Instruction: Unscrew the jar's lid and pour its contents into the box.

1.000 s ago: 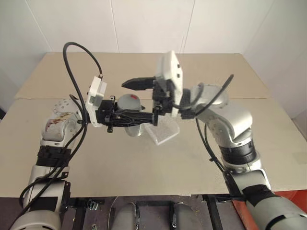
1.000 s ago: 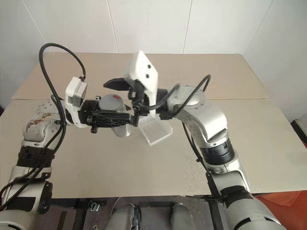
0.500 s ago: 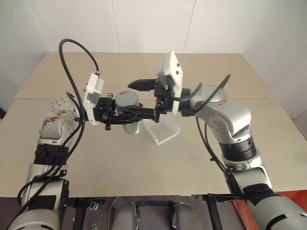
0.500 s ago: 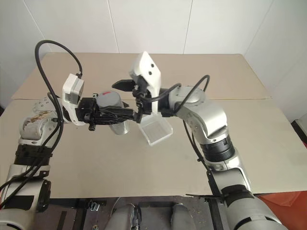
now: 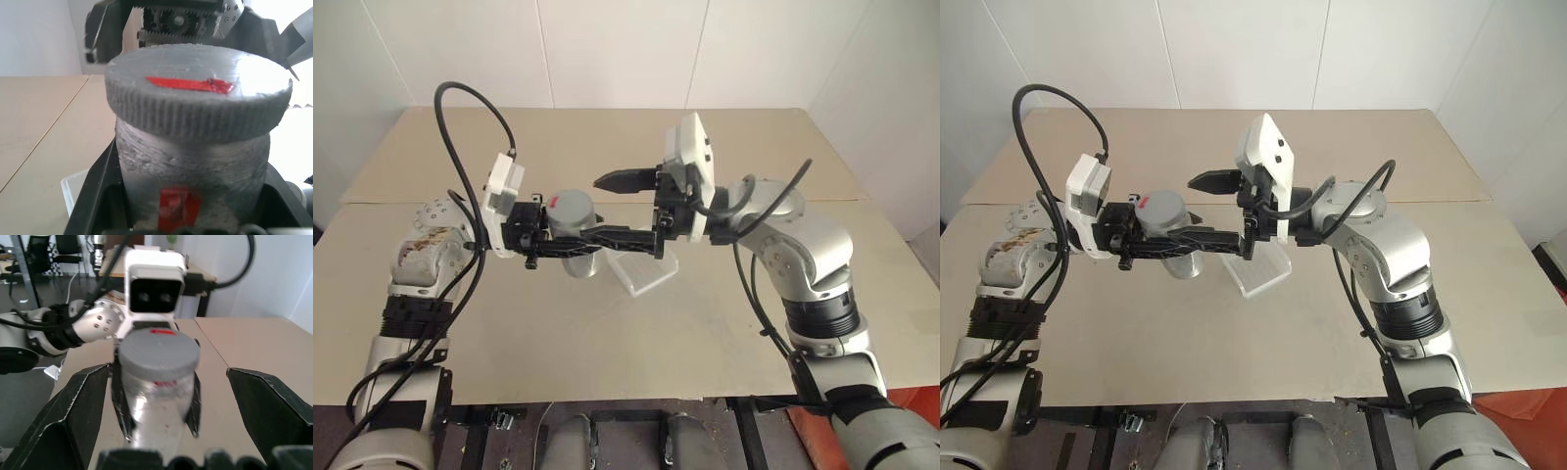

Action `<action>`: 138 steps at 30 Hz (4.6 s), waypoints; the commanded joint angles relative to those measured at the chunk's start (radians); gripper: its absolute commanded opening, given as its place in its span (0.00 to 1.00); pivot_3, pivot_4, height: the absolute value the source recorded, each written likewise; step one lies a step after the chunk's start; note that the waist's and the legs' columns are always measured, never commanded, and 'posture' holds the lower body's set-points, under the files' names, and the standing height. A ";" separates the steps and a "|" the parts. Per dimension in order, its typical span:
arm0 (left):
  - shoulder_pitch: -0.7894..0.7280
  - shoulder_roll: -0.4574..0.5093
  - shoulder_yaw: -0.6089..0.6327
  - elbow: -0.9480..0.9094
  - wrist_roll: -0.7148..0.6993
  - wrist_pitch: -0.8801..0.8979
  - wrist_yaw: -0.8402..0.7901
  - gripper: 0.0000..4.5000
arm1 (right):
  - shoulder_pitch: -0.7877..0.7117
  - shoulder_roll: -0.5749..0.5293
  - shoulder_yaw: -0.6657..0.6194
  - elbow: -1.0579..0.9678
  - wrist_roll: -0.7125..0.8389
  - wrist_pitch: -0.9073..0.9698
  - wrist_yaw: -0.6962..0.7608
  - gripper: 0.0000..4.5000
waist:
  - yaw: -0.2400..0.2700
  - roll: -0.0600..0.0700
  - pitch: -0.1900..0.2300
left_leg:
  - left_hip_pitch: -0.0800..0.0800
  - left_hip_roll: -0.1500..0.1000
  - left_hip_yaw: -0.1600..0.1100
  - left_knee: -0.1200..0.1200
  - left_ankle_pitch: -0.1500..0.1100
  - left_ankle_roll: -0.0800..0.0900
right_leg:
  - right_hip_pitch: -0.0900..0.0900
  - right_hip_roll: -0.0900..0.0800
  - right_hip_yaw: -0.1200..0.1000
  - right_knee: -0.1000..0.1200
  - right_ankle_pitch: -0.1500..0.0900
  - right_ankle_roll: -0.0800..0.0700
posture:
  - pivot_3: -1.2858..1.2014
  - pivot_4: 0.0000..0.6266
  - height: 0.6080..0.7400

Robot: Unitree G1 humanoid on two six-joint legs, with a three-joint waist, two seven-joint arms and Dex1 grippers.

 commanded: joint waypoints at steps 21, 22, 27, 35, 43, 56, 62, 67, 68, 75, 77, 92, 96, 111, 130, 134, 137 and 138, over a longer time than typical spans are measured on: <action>-0.006 0.009 0.009 -0.026 0.014 -0.042 -0.006 0.44 | -0.128 0.107 -0.028 0.073 0.026 0.115 -0.112 0.62 | 0.000 0.000 0.000 | 0.000 0.000 0.000 0.000 0.000 0.000 | 0.000 0.000 0.000 0.000 0.000 0.000 | 0.52 0.24 1.00; -0.005 0.009 0.009 -0.026 0.015 -0.043 -0.006 0.44 | -0.138 0.112 -0.059 0.085 0.045 0.130 -0.130 0.62 | 0.000 0.000 0.000 | 0.000 0.000 0.000 0.000 0.000 0.000 | 0.000 0.000 0.000 0.000 0.000 0.000 | 0.52 0.24 1.00; 0.009 0.013 0.011 -0.020 0.022 -0.052 0.002 0.44 | -0.162 0.065 -0.207 0.113 0.099 0.183 -0.211 0.62 | 0.007 0.000 0.000 | 0.000 0.000 0.000 0.000 0.000 0.000 | 0.000 0.000 0.000 0.000 0.000 0.000 | 0.52 0.24 1.00; 0.023 -0.019 0.036 -0.012 0.059 -0.095 0.135 0.44 | 0.226 -0.136 -0.189 -0.074 -0.147 0.026 -0.327 0.62 | 0.013 0.000 0.000 | -0.001 -0.001 0.001 -0.001 -0.001 0.001 | 0.001 -0.001 0.000 -0.002 0.000 0.000 | 0.52 0.24 1.00; 0.019 -0.065 0.039 -0.015 0.117 -0.149 0.303 0.44 | 0.605 -0.115 -0.151 -0.093 -0.330 -0.009 -0.507 0.62 | 0.006 -0.001 0.000 | 0.000 -0.001 0.001 0.000 -0.001 0.001 | 0.001 -0.001 0.001 -0.002 0.000 0.000 | 0.52 0.24 1.00; -0.186 -0.011 -0.304 0.342 1.071 -1.040 1.044 0.44 | 0.534 -0.285 -0.320 -0.315 -0.036 0.288 -0.292 1.00 | 0.026 -0.001 0.000 | 0.003 -0.002 0.001 0.000 0.000 0.001 | 0.003 -0.002 0.002 -0.005 0.001 0.001 | 0.52 0.24 1.00; -0.419 0.026 -0.600 0.466 1.680 -1.157 1.647 0.44 | 0.366 -0.372 -0.319 -0.314 0.179 0.408 -0.147 1.00 | 0.031 -0.002 0.000 | 0.000 -0.002 0.000 0.000 -0.001 0.001 | 0.002 -0.002 -0.001 -0.006 0.002 0.001 | 0.52 0.24 1.00; -0.506 -0.025 -0.754 0.515 1.909 -1.019 1.802 0.44 | 0.298 -0.369 -0.287 -0.270 0.175 0.383 -0.157 1.00 | 0.029 -0.002 0.000 | -0.001 -0.002 0.006 0.000 -0.001 0.002 | 0.002 -0.002 -0.001 -0.004 0.002 0.003 | 0.52 0.24 1.00; -0.517 -0.042 -0.783 0.513 1.956 -0.977 1.821 0.44 | 0.288 -0.361 -0.289 -0.268 0.183 0.381 -0.163 1.00 | 0.029 -0.002 0.000 | -0.002 -0.002 0.009 0.000 -0.001 0.003 | 0.001 -0.003 -0.001 -0.004 0.002 0.003 | 0.52 0.24 1.00; -0.557 -0.136 -0.877 0.557 2.057 -0.856 1.926 0.44 | 0.282 -0.330 -0.312 -0.311 0.242 0.383 -0.203 1.00 | 0.030 -0.002 0.000 | -0.012 -0.002 0.011 0.002 -0.001 0.003 | -0.008 -0.003 -0.002 -0.004 0.002 0.004 | 0.52 0.24 1.00; -0.564 -0.138 -0.880 0.571 2.046 -0.858 1.919 0.44 | 0.290 -0.325 -0.315 -0.324 0.251 0.386 -0.220 1.00 | 0.027 -0.002 0.000 | -0.014 -0.002 0.011 0.002 -0.001 0.003 | -0.010 -0.003 -0.001 -0.003 0.002 0.004 | 0.52 0.24 1.00; -0.320 -0.031 -0.491 0.480 1.295 -0.957 1.446 0.44 | 0.323 -0.346 -0.299 -0.329 0.274 0.331 -0.224 1.00 | 0.019 -0.001 0.000 | -0.013 -0.001 0.009 0.004 -0.001 0.002 | -0.012 -0.004 -0.001 0.000 0.002 0.004 | 0.52 0.24 1.00; -0.106 -0.083 -0.265 0.251 0.868 -0.686 1.165 0.44 | 0.323 -0.349 -0.278 -0.322 0.266 0.314 -0.214 1.00 | 0.018 -0.001 0.000 | -0.012 -0.001 0.007 0.005 -0.001 0.002 | -0.011 -0.004 0.001 0.000 0.002 0.004 | 0.52 0.24 1.00; 0.302 -0.257 0.060 -0.219 0.270 0.029 1.032 0.44 | 0.292 -0.329 -0.236 -0.286 0.240 0.275 -0.201 1.00 | 0.023 -0.001 0.000 | 0.003 -0.002 0.003 0.010 -0.002 0.004 | 0.004 -0.004 0.001 -0.001 0.003 0.004 | 0.52 0.24 1.00; 0.693 -0.032 0.246 -0.510 0.147 0.031 0.842 0.99 | 0.364 -0.397 -0.255 -0.280 0.229 0.236 -0.124 1.00 | 0.014 -0.002 0.000 | 0.004 0.001 0.003 0.006 -0.002 0.003 | 0.003 -0.004 0.004 -0.002 0.003 0.003 | 0.52 0.24 1.00; 0.848 0.116 0.446 -0.662 -0.048 0.096 0.651 0.99 | 0.428 -0.460 -0.274 -0.222 0.184 0.159 -0.044 1.00 | 0.018 -0.002 0.000 | 0.005 0.002 0.003 0.006 -0.002 0.003 | 0.004 -0.005 0.004 -0.003 0.003 0.002 | 0.52 0.24 1.00; 0.913 0.214 0.571 -0.678 -0.153 0.109 0.490 0.99 | 0.494 -0.498 -0.284 -0.162 0.123 0.051 0.029 1.00 | 0.026 -0.001 0.000 | 0.007 0.001 0.004 0.006 -0.002 0.003 | 0.005 -0.005 0.003 -0.003 0.002 0.001 | 0.52 0.24 1.00; 0.923 0.235 0.595 -0.674 -0.172 0.108 0.456 0.99 | 0.515 -0.507 -0.291 -0.145 0.109 0.020 0.052 1.00 | 0.027 -0.001 0.000 | 0.007 0.001 0.004 0.006 -0.002 0.003 | 0.005 -0.005 0.003 -0.004 0.002 0.001 | 0.52 0.24 1.00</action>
